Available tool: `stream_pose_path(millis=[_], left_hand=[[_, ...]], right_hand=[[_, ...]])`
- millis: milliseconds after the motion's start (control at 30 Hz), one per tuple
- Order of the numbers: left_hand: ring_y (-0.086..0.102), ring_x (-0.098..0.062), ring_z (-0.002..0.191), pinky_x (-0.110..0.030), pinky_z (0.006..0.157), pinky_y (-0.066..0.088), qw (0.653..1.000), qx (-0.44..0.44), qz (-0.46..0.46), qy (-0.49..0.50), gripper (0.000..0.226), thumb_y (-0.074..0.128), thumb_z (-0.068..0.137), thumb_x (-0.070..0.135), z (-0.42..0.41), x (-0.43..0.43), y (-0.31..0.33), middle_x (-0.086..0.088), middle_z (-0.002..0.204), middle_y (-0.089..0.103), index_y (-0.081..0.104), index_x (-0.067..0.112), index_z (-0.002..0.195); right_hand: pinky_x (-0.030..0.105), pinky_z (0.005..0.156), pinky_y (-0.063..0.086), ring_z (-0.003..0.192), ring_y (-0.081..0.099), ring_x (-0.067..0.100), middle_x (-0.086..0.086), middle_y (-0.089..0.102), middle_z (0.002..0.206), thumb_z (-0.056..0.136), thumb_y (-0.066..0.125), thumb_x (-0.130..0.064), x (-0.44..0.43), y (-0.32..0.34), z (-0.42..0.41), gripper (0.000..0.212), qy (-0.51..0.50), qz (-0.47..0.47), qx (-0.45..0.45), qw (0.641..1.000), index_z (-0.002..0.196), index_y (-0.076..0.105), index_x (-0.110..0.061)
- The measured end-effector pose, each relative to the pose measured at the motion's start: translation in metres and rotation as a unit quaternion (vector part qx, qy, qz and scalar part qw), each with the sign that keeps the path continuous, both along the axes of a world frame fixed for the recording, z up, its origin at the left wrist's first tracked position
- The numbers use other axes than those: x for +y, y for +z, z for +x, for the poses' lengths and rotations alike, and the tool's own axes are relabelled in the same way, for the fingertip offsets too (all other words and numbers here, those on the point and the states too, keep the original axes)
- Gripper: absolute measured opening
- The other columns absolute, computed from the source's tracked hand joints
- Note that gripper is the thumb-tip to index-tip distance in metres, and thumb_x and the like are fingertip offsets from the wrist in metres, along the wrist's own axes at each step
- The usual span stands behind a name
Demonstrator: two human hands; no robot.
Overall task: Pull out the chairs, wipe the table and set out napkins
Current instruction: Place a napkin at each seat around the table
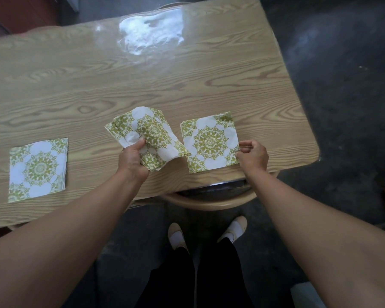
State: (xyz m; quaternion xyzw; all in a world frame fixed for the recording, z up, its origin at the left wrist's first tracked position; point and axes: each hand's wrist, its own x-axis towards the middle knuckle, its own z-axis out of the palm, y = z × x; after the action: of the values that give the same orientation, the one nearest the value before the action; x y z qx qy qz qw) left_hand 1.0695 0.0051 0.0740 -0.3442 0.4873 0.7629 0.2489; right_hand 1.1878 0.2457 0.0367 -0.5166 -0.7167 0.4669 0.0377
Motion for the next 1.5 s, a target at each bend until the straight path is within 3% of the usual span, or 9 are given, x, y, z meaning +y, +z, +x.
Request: stream_pose_path(millis=[233, 533, 633, 733, 833, 933, 1100, 1333, 1500], left_hand=[[0.072, -0.025, 0.085, -0.045, 0.063, 0.056, 1.0, 0.007, 0.012, -0.005, 0.015, 0.055, 0.094, 0.007, 0.0, 0.006, 0.001, -0.006, 0.089, 0.076, 0.062, 0.013, 0.105], [0.072, -0.024, 0.083, -0.042, 0.065, 0.056, 0.997, 0.008, 0.029, -0.078, 0.013, 0.053, 0.095, 0.012, 0.012, 0.048, 0.015, -0.005, 0.082, 0.077, 0.064, 0.011, 0.103], [0.074, -0.024, 0.081, -0.039, 0.064, 0.058, 0.991, 0.003, 0.051, -0.122, 0.014, 0.054, 0.095, 0.014, 0.02, 0.075, 0.019, -0.006, 0.086, 0.077, 0.067, 0.012, 0.099], [0.074, -0.026, 0.086, -0.041, 0.069, 0.058, 0.985, 0.006, 0.061, -0.16, 0.016, 0.055, 0.095, 0.015, 0.028, 0.105, 0.022, -0.009, 0.096, 0.076, 0.068, 0.012, 0.103], [0.074, -0.024, 0.082, -0.038, 0.063, 0.06, 0.98, 0.011, 0.031, -0.195, 0.018, 0.056, 0.094, 0.015, 0.035, 0.133, 0.02, -0.008, 0.093, 0.076, 0.067, 0.01, 0.108], [0.074, -0.023, 0.074, -0.036, 0.062, 0.058, 0.974, -0.001, -0.015, -0.226, 0.013, 0.059, 0.092, 0.013, 0.041, 0.158, 0.016, -0.007, 0.084, 0.077, 0.068, 0.009, 0.101], [0.072, -0.025, 0.081, -0.04, 0.077, 0.058, 0.966, 0.003, -0.059, -0.25, 0.01, 0.064, 0.089, 0.012, 0.05, 0.199, 0.01, -0.008, 0.091, 0.075, 0.07, 0.008, 0.095], [0.068, -0.033, 0.096, -0.047, 0.09, 0.054, 0.965, -0.016, -0.106, -0.239, 0.016, 0.067, 0.087, 0.01, 0.048, 0.245, -0.004, -0.016, 0.107, 0.071, 0.067, 0.003, 0.101], [0.072, -0.029, 0.076, -0.039, 0.058, 0.059, 0.974, -0.018, -0.108, -0.198, 0.031, 0.072, 0.082, 0.008, 0.031, 0.274, -0.01, -0.014, 0.094, 0.073, 0.064, 0.002, 0.111]], right_hand=[[0.023, 0.072, 0.045, 0.083, 0.062, 0.012, -0.002, 0.067, 0.092, 0.081, 0.067, -0.004, -0.002, 0.004, 0.002, 0.024, 0.007, 0.008, -0.002, 1.0, 0.103, 0.066, -0.015], [0.022, 0.078, 0.04, 0.1, 0.061, 0.02, 0.005, 0.066, 0.108, 0.085, 0.063, -0.019, 0.012, 0.02, 0.014, 0.013, 0.012, 0.06, -0.013, 0.998, 0.097, 0.067, -0.016], [0.034, 0.08, 0.054, 0.088, 0.068, 0.02, 0.007, 0.071, 0.103, 0.09, 0.063, -0.03, 0.026, 0.035, 0.013, 0.024, 0.001, -0.104, 0.033, 0.994, 0.104, 0.063, -0.01], [0.044, 0.091, 0.054, 0.095, 0.068, 0.026, 0.011, 0.067, 0.111, 0.095, 0.047, -0.056, 0.048, 0.048, 0.009, 0.054, -0.005, -0.362, 0.024, 0.932, 0.12, 0.053, -0.009], [0.047, 0.094, 0.052, 0.105, 0.064, 0.029, 0.01, 0.066, 0.114, 0.093, 0.037, -0.066, 0.076, 0.053, 0.008, 0.064, 0.008, -0.456, 0.022, 0.89, 0.117, 0.056, -0.01], [0.037, 0.078, 0.056, 0.093, 0.066, 0.024, 0.007, 0.07, 0.102, 0.093, 0.055, -0.051, 0.102, 0.059, 0.01, 0.045, 0.032, -0.441, 0.033, 0.896, 0.109, 0.063, -0.01], [0.036, 0.075, 0.06, 0.082, 0.071, 0.022, 0.01, 0.073, 0.095, 0.082, 0.074, -0.008, 0.144, 0.065, 0.013, 0.038, 0.049, -0.363, 0.045, 0.929, 0.117, 0.064, 0.001], [0.042, 0.092, 0.055, 0.098, 0.068, 0.026, 0.012, 0.07, 0.112, 0.079, 0.075, -0.002, 0.189, 0.063, -0.008, 0.043, 0.146, -0.248, -0.012, 0.958, 0.12, 0.062, -0.003], [0.041, 0.085, 0.059, 0.091, 0.071, 0.023, 0.011, 0.073, 0.105, 0.076, 0.079, -0.004, 0.219, 0.058, -0.031, 0.026, 0.203, -0.183, -0.027, 0.962, 0.098, 0.068, -0.008]])
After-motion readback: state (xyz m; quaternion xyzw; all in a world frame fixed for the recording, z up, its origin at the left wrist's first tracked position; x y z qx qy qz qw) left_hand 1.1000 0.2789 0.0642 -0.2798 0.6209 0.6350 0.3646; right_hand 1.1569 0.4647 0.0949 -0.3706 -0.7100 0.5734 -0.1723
